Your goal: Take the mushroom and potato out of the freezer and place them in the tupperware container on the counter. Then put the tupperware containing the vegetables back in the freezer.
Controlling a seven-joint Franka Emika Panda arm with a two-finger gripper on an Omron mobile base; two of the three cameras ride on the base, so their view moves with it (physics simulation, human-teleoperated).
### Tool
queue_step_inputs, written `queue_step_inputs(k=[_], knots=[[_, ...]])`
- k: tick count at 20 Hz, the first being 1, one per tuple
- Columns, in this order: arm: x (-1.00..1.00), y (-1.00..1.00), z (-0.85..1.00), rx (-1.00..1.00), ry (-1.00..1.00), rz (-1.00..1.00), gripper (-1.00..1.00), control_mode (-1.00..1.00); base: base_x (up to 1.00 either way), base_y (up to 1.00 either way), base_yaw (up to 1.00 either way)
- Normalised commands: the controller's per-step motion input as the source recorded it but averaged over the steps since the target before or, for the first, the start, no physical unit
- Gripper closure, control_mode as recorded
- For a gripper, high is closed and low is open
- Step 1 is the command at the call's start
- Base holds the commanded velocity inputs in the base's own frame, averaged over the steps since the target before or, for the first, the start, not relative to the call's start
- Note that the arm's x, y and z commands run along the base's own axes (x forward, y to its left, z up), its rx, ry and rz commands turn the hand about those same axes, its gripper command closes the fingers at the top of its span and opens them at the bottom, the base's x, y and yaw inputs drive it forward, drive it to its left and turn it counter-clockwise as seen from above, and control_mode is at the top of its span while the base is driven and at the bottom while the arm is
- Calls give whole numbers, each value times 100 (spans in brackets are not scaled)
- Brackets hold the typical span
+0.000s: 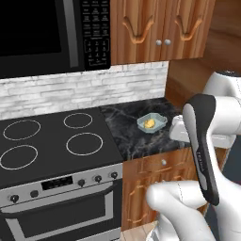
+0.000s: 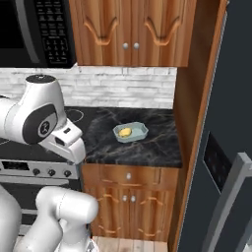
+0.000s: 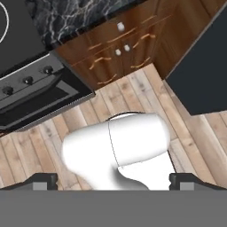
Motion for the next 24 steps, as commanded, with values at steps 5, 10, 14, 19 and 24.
queue_step_inputs(k=[5, 10, 14, 19, 24], knots=[[0, 0, 0, 0, 0, 0, -100, 100, -100, 0, -1], [0, 0, 0, 0, 0, 0, -100, 100, -100, 0, -1], [0, 0, 0, 0, 0, 0, -100, 100, -99, 0, 0], [0, 0, 0, 0, 0, 0, -100, 100, -32, -35, 2], [0, 0, 0, 0, 0, 0, -100, 100, 11, -99, 6]])
